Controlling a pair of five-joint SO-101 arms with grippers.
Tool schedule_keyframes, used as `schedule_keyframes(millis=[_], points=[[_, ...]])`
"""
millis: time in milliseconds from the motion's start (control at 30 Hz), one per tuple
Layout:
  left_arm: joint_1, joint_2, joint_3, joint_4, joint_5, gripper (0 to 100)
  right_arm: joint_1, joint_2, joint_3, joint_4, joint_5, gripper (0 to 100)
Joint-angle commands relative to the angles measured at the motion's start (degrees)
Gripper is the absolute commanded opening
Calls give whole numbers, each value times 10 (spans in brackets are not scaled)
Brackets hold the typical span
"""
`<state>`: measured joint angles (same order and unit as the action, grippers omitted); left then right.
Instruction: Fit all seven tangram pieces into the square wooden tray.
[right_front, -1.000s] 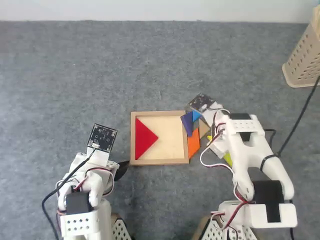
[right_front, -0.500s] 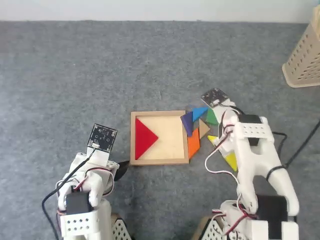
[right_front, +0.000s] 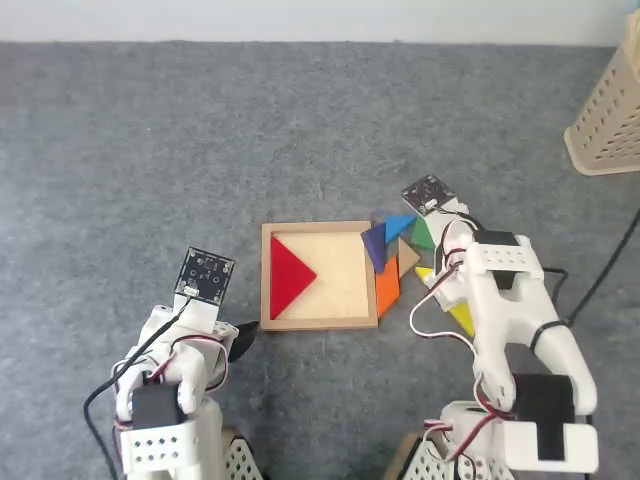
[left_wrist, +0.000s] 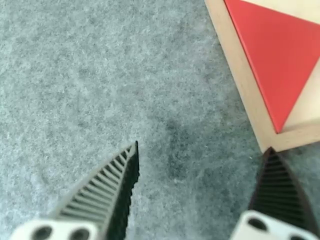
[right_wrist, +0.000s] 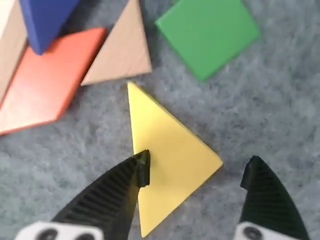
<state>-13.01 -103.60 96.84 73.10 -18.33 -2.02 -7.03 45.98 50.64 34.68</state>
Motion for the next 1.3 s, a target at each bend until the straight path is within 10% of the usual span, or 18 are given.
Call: schedule_keyframes(millis=[0, 1267], points=[[3, -8, -3, 0, -3, 353, 7, 17, -3, 7, -5, 308], [3, -8, -3, 0, -3, 353, -27, -160, 76, 102, 32, 308]])
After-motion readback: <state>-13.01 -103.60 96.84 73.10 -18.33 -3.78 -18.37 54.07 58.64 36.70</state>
